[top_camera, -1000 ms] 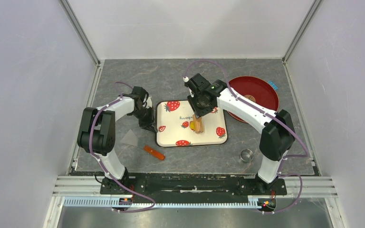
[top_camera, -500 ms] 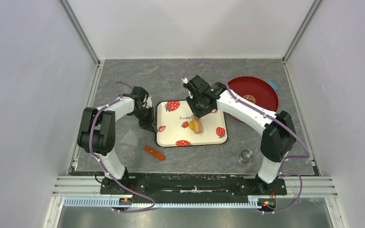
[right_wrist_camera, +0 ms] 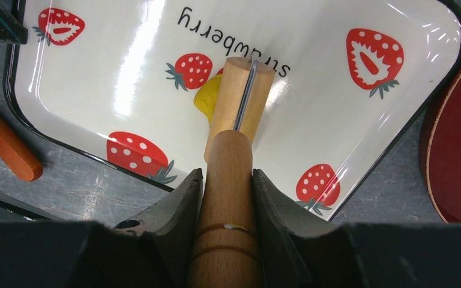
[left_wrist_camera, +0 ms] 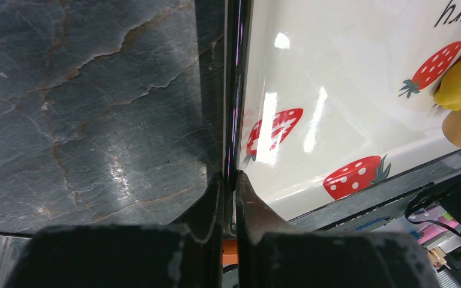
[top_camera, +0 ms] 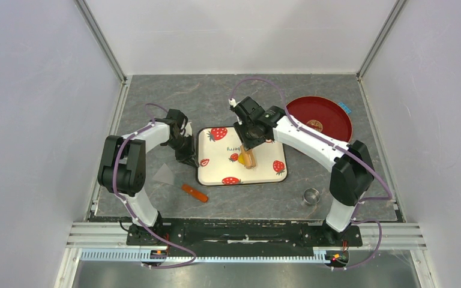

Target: Roll out the dumpling wrappers from the dough

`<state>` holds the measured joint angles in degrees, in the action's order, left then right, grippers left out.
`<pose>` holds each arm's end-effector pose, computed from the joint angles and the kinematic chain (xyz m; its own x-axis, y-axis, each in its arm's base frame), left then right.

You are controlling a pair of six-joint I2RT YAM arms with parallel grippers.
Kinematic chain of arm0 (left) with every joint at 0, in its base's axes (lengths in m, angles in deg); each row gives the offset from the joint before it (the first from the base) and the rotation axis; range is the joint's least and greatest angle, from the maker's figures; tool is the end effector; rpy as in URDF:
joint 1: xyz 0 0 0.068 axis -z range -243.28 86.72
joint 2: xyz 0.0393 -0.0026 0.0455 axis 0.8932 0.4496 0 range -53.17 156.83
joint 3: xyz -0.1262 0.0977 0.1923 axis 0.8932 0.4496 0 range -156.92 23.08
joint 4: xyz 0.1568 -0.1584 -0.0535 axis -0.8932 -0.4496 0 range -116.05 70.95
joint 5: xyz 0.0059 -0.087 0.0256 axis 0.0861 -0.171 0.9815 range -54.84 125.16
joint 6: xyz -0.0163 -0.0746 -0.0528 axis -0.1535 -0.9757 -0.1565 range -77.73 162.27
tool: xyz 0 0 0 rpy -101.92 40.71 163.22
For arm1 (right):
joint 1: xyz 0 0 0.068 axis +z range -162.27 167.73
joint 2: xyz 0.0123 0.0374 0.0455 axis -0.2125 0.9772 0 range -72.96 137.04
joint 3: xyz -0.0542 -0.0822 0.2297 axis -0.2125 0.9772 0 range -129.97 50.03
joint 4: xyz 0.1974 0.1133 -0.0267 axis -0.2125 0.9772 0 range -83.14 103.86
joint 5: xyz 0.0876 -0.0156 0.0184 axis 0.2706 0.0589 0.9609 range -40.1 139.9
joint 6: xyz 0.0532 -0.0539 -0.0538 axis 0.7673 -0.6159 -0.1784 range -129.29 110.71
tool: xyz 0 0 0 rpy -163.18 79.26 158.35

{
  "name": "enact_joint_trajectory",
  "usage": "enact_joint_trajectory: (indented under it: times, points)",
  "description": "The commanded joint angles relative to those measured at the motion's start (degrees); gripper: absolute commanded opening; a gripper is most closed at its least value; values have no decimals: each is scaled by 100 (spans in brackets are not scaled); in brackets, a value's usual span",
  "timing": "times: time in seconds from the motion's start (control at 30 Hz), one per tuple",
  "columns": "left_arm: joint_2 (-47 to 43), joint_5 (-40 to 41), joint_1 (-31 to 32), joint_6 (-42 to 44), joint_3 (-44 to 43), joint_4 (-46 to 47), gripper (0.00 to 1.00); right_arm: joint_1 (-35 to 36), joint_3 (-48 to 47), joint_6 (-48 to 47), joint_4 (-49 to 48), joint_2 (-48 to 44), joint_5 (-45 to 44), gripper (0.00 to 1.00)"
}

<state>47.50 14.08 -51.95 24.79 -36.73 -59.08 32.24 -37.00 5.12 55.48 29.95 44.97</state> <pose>0.2754 -0.0857 0.1074 -0.9953 -0.0863 -0.0444 -0.0626 0.9203 -0.3862 0.2617 0.2472 0.2059 -0.7907 -0.4296 -0.4361 -0.4907 0.8707 0.0320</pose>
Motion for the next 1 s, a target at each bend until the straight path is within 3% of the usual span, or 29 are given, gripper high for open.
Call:
enact_joint_trajectory:
  times: [0.0,0.8,0.97]
  points:
    - [228,-89,115,122,13,92,2,326,655,518,-501,842,1430,0]
    - [236,-85,119,122,13,94,2,330,1637,963,-547,117,1083,0]
    - [233,-80,119,126,13,92,2,313,1775,1052,-783,0,1341,0]
